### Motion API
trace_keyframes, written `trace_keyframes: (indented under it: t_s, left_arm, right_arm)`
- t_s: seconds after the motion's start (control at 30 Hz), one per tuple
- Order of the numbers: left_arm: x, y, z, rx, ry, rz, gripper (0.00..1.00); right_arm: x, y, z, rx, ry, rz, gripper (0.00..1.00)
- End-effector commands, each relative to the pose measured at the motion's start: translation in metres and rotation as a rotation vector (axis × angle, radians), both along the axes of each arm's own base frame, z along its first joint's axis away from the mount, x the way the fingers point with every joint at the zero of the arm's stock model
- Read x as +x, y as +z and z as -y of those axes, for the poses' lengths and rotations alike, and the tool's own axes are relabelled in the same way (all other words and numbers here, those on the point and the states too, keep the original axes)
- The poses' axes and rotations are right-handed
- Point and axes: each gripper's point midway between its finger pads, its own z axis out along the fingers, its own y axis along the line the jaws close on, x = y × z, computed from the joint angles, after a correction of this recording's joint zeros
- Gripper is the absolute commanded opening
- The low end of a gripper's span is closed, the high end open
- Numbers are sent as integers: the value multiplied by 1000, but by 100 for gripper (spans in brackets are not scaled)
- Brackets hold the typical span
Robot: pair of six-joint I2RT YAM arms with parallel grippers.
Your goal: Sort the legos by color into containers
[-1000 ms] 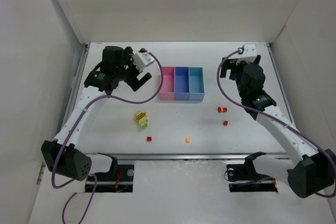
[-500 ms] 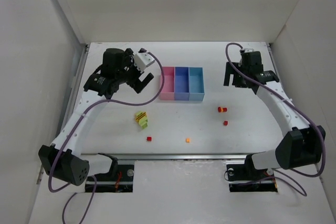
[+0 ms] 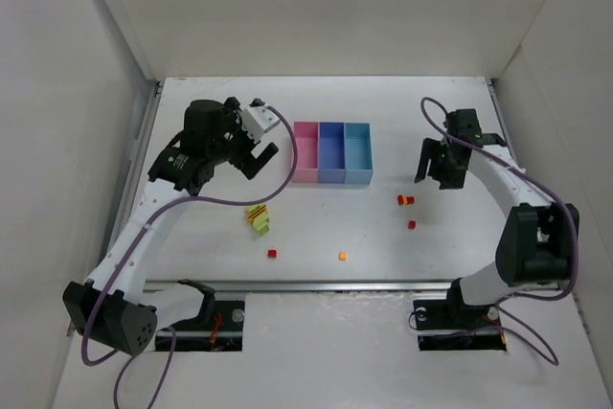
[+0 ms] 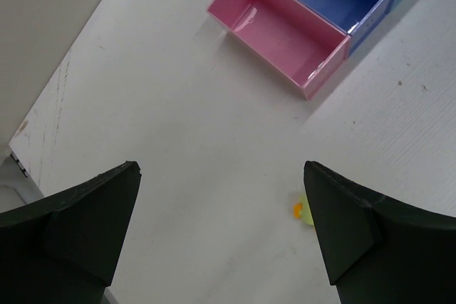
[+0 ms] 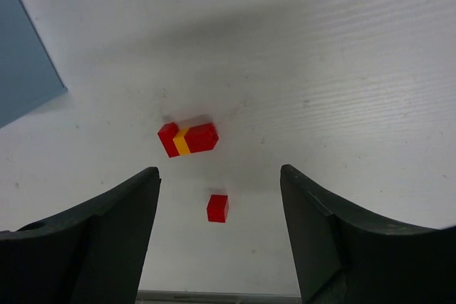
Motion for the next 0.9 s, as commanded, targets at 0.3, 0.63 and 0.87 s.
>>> trace_keyframes:
  t_s: [0.3,0.63,0.87]
  left_arm:
    - [-3,0,4,-11,-26,42,100]
    - [-10,9,6,-44,-19,52,100]
    - [-11,12,5,-47,-19,61,100]
  right_arm:
    - [-69,-38,-51,-87,128,-184,70]
    - [-78,-65,-42,-163,67,-272,70]
    - [-85,-83,-45,-149,76,-318,52]
